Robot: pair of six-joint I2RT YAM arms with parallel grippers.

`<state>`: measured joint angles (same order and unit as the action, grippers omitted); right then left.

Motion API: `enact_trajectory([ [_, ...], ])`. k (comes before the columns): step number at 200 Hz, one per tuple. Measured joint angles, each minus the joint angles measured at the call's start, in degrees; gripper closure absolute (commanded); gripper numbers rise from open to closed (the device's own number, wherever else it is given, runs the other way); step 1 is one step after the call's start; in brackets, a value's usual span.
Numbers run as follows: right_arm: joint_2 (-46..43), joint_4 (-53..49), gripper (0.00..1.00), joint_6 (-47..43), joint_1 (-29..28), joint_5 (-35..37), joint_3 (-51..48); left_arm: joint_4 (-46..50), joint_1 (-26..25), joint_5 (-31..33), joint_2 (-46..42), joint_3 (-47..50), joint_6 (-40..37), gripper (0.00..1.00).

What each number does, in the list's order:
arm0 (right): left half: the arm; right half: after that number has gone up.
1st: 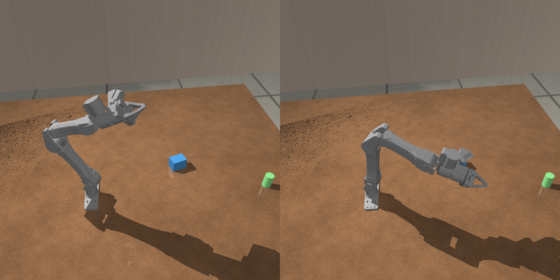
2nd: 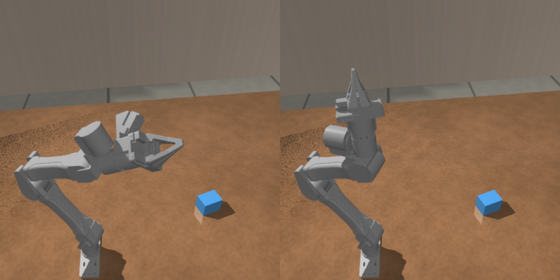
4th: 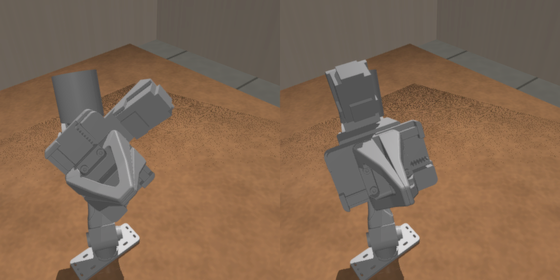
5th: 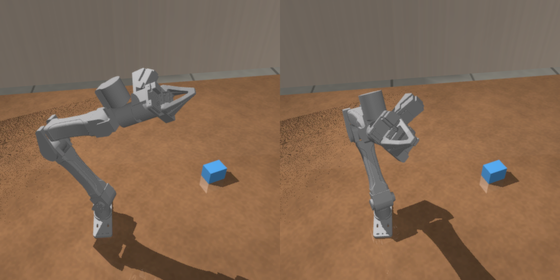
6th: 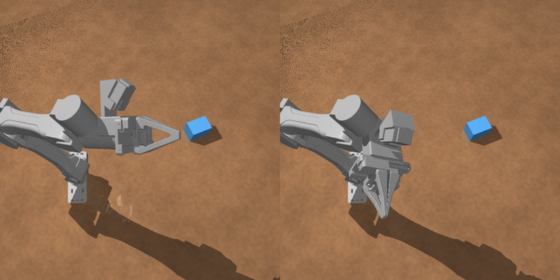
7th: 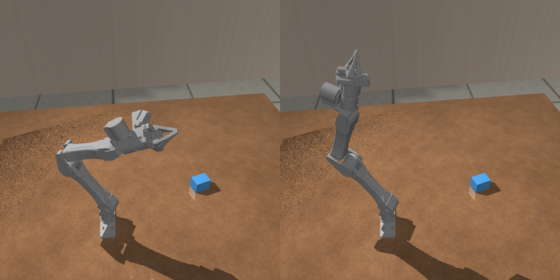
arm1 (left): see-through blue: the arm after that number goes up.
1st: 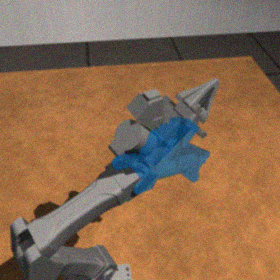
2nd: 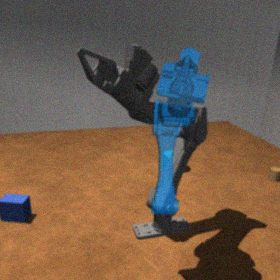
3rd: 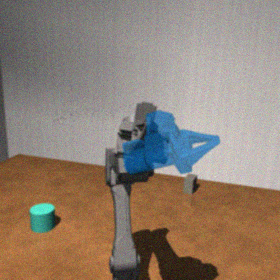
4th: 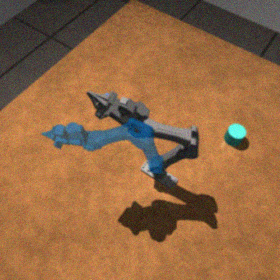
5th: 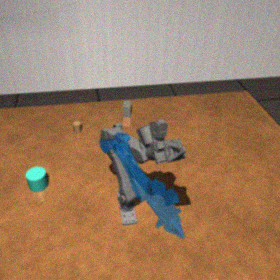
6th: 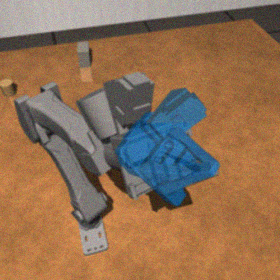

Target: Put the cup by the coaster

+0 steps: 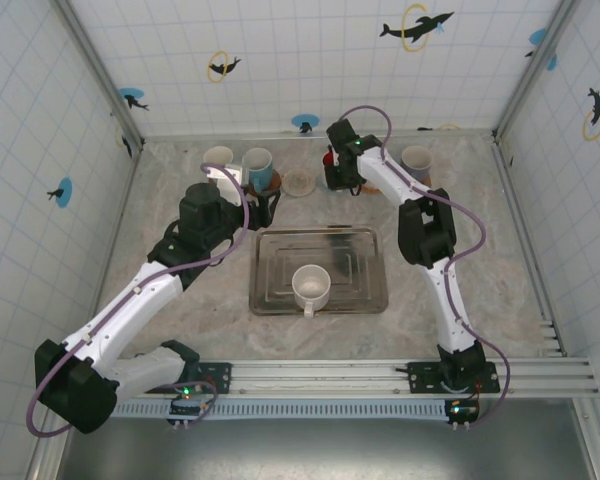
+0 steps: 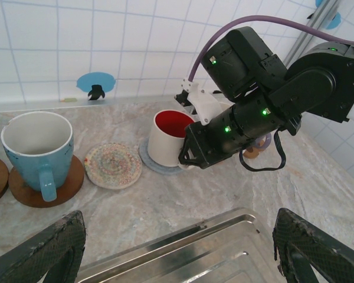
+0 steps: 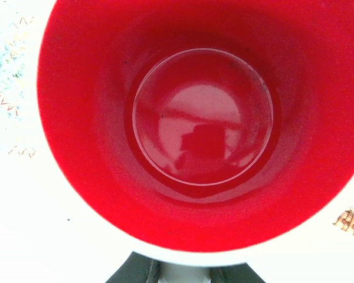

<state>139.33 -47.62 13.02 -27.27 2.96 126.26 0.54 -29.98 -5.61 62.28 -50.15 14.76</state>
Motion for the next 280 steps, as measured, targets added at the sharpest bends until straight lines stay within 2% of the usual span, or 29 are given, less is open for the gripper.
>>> enact_trajectory([
  [12,0.0,0.0,1.0,0.0,0.0,0.0,0.0,0.0,0.0,0.0,0.0,0.0,0.0,0.17],
  [45,0.0,0.0,0.85,0.0,0.0,0.0,0.0,0.0,0.0,0.0,0.0,0.0,0.0,0.17],
  [132,0.0,0.0,0.67,0.4,0.0,-0.5,0.2,0.0,0.0,0.0,0.0,0.0,0.0,0.17],
  [187,-0.7,0.9,0.64,0.5,-0.1,-1.4,-1.1,0.0,0.0,0.0,-0.7,0.0,0.0,0.17],
  [228,-7.2,2.8,0.6,0.8,-0.4,-1.4,-8.4,0.2,0.0,0.0,-0.9,0.0,0.1,0.17],
  [280,-21.7,8.3,0.57,1.5,-1.6,0.7,-19.6,2.5,0.0,0.0,-1.1,-0.4,0.5,0.19],
])
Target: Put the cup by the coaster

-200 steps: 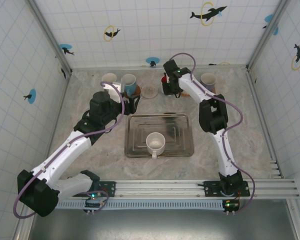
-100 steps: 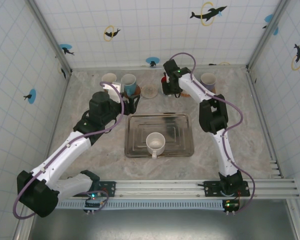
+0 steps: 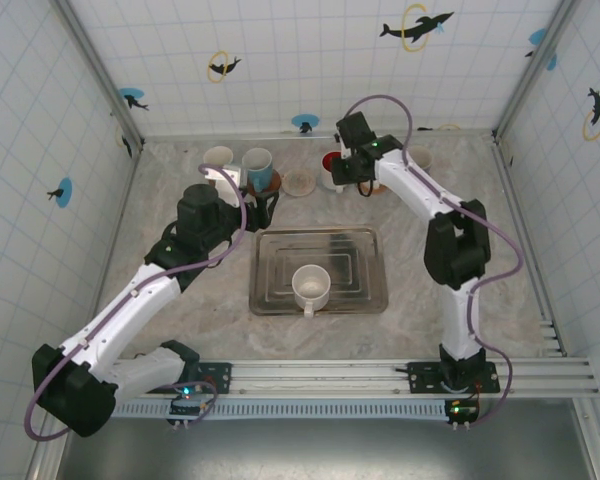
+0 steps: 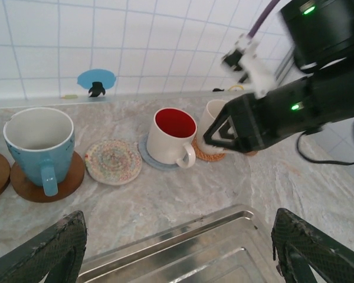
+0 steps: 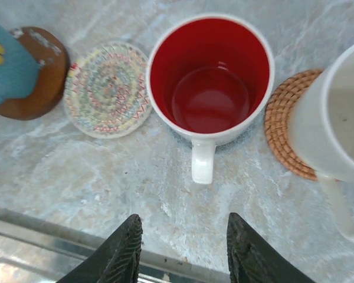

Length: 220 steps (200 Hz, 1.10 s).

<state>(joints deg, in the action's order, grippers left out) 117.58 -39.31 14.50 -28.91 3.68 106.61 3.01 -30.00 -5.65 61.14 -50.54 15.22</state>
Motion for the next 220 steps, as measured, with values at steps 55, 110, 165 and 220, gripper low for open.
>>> enact_trajectory([
  [55,-13.3,9.6,0.55,2.4,-1.7,2.4,-14.6,5.9,-3.3,0.0,1.4,-3.8,1.3,0.23],
  [110,-23.5,18.4,0.52,6.1,-2.0,4.3,-29.2,14.9,-10.2,1.5,3.5,-7.7,1.8,0.25],
  [165,-30.9,25.8,0.51,10.8,-2.0,6.5,-42.2,24.4,-18.5,4.6,6.5,-9.3,4.1,0.27],
  [220,-33.4,30.4,0.51,12.7,-0.7,7.0,-46.8,30.5,-26.0,8.0,11.0,-9.3,7.1,0.28],
])
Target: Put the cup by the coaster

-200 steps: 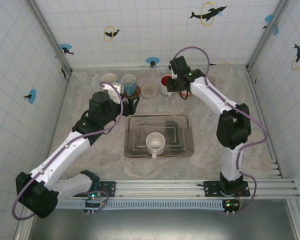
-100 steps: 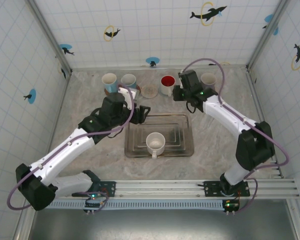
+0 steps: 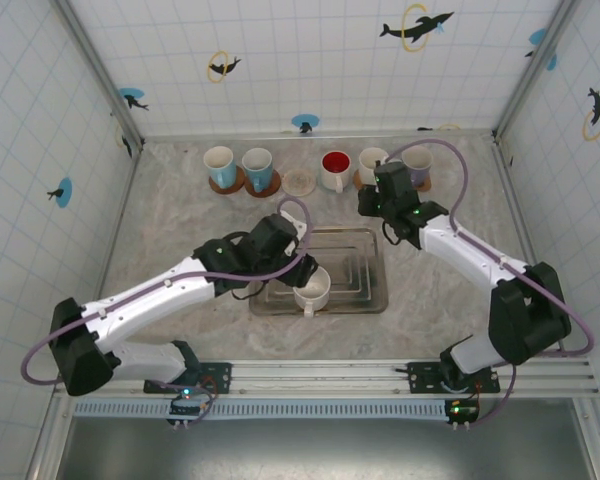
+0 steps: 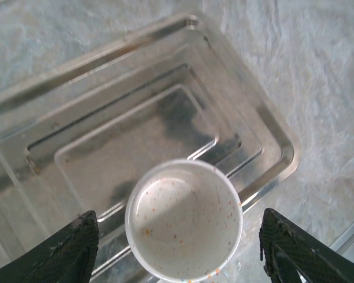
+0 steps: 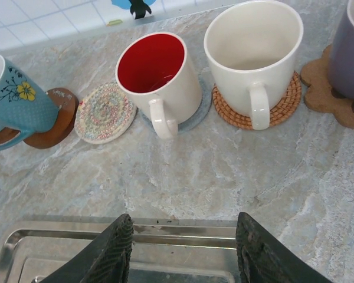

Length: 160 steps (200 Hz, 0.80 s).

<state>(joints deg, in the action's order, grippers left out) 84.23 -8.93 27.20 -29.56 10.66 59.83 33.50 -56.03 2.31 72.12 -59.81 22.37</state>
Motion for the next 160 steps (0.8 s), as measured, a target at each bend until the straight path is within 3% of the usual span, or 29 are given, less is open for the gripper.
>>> enact_trajectory([
  [84,-3.1,2.1,0.5,1.7,0.8,0.0,-4.7,5.9,-8.8,6.5,1.4,0.0,8.3,0.3],
  [160,-3.3,4.0,0.5,2.4,0.8,-0.2,-5.6,5.9,-12.7,8.2,3.4,2.3,15.3,0.36],
])
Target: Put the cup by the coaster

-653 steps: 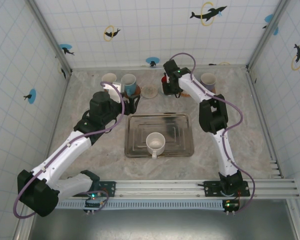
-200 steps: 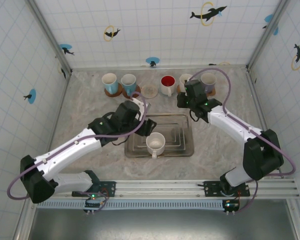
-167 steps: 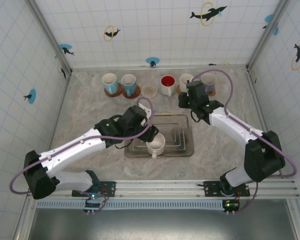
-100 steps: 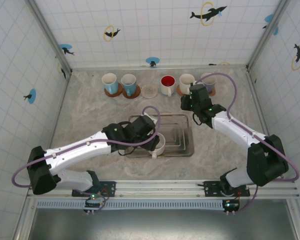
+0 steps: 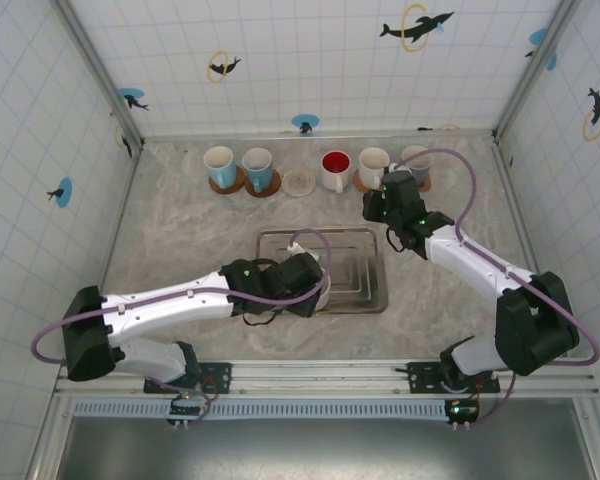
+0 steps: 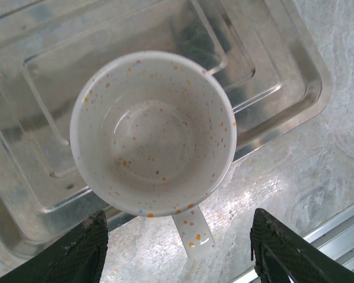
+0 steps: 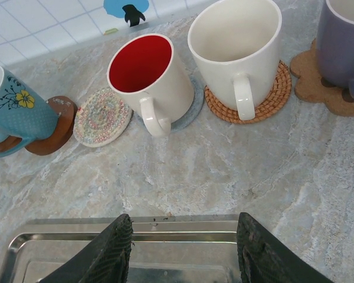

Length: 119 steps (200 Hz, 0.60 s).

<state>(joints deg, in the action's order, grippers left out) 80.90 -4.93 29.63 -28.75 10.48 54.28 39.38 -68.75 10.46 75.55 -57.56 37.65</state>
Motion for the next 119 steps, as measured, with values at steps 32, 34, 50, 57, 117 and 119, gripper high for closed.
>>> enact_trajectory([
  [32,-0.7,0.0,0.5,0.1,0.0,0.0,-0.1,0.0,-1.4,0.4,0.0,1.4,2.3,0.38],
  [34,-0.7,0.1,0.5,0.1,0.0,0.0,-0.2,0.0,-1.4,0.4,0.0,1.5,2.4,0.39],
  [50,-1.0,0.4,0.5,0.2,0.0,0.0,-0.4,-0.2,-1.9,0.4,0.0,2.0,3.3,0.4],
  [57,-1.1,0.5,0.5,0.3,0.0,0.0,-0.4,-0.5,-2.0,0.4,0.0,2.2,3.5,0.4],
  [117,-1.4,0.5,0.5,0.4,0.4,0.0,-1.1,-3.4,-2.4,0.0,0.9,4.3,4.5,0.48],
  [119,-1.4,0.5,0.5,0.4,0.4,0.0,-1.1,-3.5,-2.4,0.0,1.0,4.3,4.5,0.48],
])
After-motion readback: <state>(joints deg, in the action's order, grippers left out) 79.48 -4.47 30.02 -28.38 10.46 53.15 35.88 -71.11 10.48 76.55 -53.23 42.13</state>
